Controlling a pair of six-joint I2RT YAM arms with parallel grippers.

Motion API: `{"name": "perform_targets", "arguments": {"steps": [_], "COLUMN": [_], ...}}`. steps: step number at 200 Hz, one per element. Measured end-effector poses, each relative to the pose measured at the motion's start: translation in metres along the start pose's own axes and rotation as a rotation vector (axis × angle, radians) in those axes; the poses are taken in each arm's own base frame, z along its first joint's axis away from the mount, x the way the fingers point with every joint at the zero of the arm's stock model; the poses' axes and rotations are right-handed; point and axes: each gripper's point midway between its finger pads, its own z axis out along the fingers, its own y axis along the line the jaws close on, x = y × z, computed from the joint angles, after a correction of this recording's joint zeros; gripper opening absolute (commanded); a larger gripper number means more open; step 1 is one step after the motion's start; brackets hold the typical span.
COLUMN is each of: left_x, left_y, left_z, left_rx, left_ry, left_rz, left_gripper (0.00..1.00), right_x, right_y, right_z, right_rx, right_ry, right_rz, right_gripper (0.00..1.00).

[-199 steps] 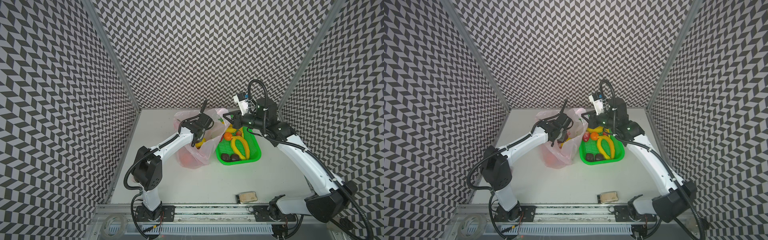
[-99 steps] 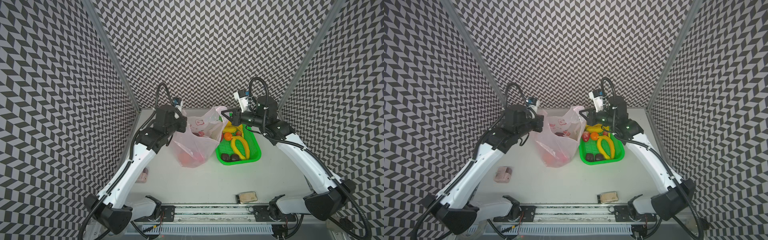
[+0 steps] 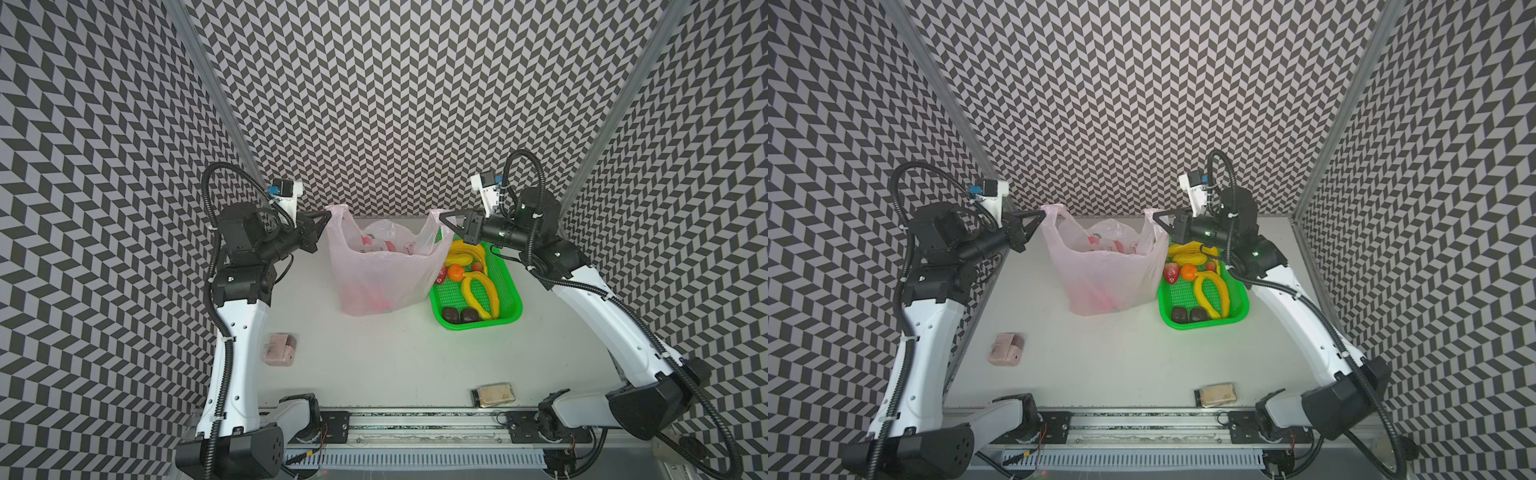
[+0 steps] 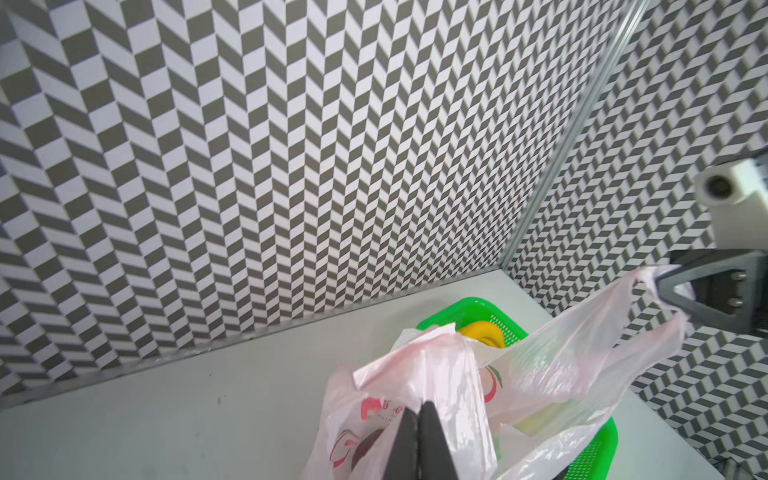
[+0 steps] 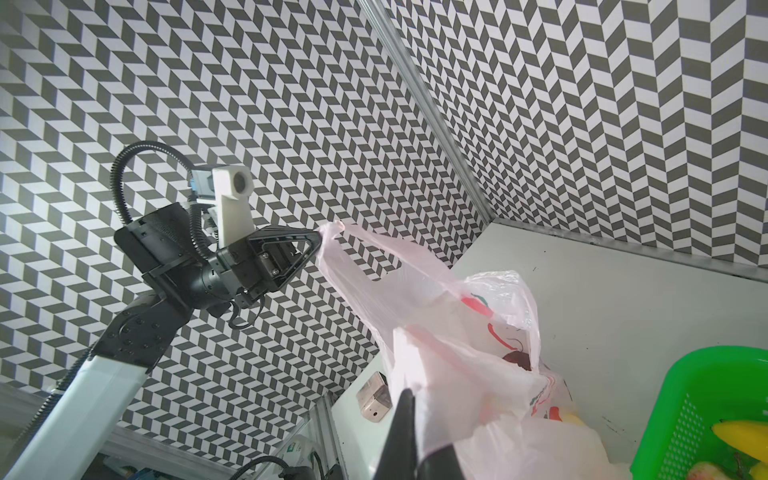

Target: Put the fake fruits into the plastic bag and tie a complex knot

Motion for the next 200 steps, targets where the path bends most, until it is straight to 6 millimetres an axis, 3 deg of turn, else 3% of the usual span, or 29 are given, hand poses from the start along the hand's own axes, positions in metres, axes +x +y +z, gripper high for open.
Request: {"name": "perform_targets", "arguments": {"steps": [28,56,109,141,169,200], "left_x": [-0.008,0.004,0.026,0.034,0.036,0.034], "left_y": [-0.015,-0.03,-0.074,-0.088,-0.086,-0.081], "left_z": [0.0,0.011,0.051,0.081,0.094,0.093], "left_rx": [0.112,0.198,0.357,0.412,0.416,0.413], "left_ry": [-0.038,-0.023,0.037,0.069,0.079,0.071], "left_rz": [-0.005,-0.024,-0.032,-0.042,-0.05,-0.043], "left_gripper": [0.0,0.0,0.0,0.0,0.0,0.0], "right_x": [-0.008,-0.016,-0.033,-0.043,-0.047,-0.039], "right_y": [-0.004,-0.024,-0.069,-0.09,-0.088,-0.075], "right_z": [-0.009,-0.027,-0.075,-0.108,-0.117,-0.105], "right_rx": [0.035,0.125,0.342,0.468,0.475,0.355], "right_ry": [-0.029,-0.063,-0.125,-0.168,-0.18,-0.147], "right_rz": [-0.006,0.0,-0.01,-0.026,-0.041,-0.049], "right_gripper": [0.0,0.0,0.0,0.0,0.0,0.0]}}
